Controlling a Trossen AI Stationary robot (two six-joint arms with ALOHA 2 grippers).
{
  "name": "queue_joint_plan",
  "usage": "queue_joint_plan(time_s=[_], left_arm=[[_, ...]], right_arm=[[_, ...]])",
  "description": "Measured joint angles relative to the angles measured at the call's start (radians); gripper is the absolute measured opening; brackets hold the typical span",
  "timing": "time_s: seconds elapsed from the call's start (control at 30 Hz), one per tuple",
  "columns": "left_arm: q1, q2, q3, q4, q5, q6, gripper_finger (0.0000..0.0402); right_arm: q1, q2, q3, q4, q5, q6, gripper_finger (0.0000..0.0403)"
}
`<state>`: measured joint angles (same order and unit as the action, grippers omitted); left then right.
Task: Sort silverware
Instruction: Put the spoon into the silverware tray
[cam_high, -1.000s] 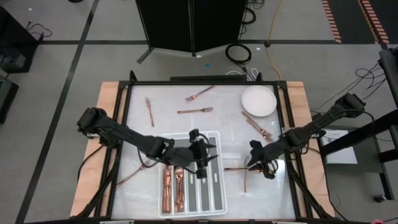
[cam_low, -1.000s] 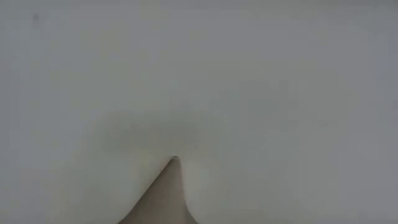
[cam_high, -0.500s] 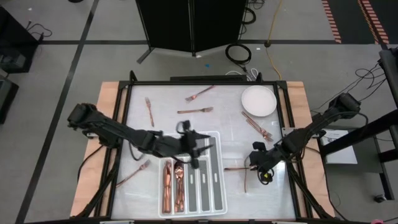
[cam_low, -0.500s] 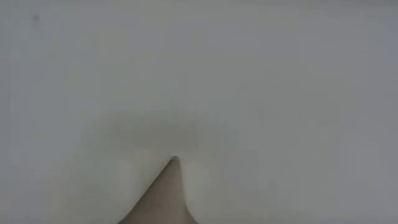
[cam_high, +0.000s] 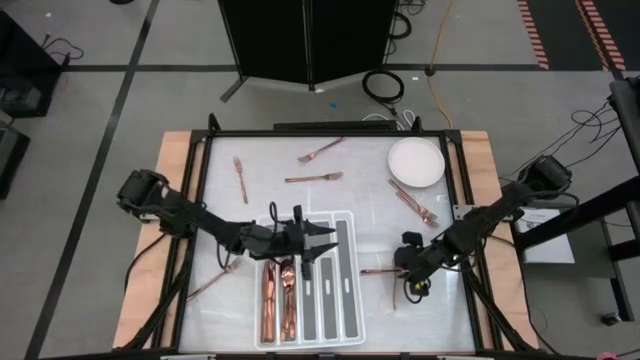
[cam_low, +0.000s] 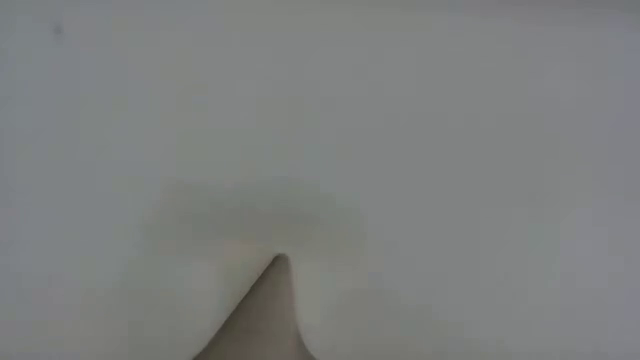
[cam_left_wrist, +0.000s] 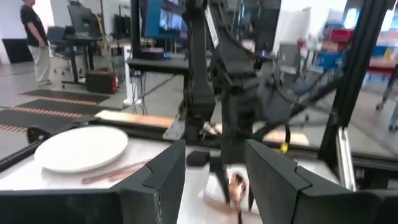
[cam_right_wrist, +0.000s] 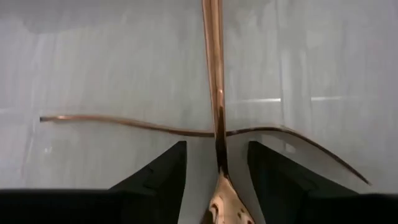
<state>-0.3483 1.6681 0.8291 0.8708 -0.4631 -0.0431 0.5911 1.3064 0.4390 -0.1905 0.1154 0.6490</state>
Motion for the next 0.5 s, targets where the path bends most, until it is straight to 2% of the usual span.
queue_joint_plan(time_s=[0.17, 0.27, 0.4, 0.5], left_arm=[[0.006, 0.053, -0.002, 0.053, -0.001, 0.049, 0.0167], [0.008, 0.047, 0.002, 0.111, 0.012, 0.051, 0.0167], [0.005, 0.049, 0.001, 0.122, 0.038, 0.049, 0.0167], [-0.002, 0.049, 0.001, 0.146, 0.039, 0.048, 0.0167]], right_arm=[[0.003, 0.047, 0.004, -0.007, 0.009, 0.062, 0.0149], [0.006, 0.041, 0.003, -0.024, 0.030, 0.102, 0.0111], [0.005, 0.014, -0.001, -0.049, 0.032, 0.116, 0.0030], [0.005, -0.028, -0.003, -0.074, 0.017, 0.109, 0.0012]])
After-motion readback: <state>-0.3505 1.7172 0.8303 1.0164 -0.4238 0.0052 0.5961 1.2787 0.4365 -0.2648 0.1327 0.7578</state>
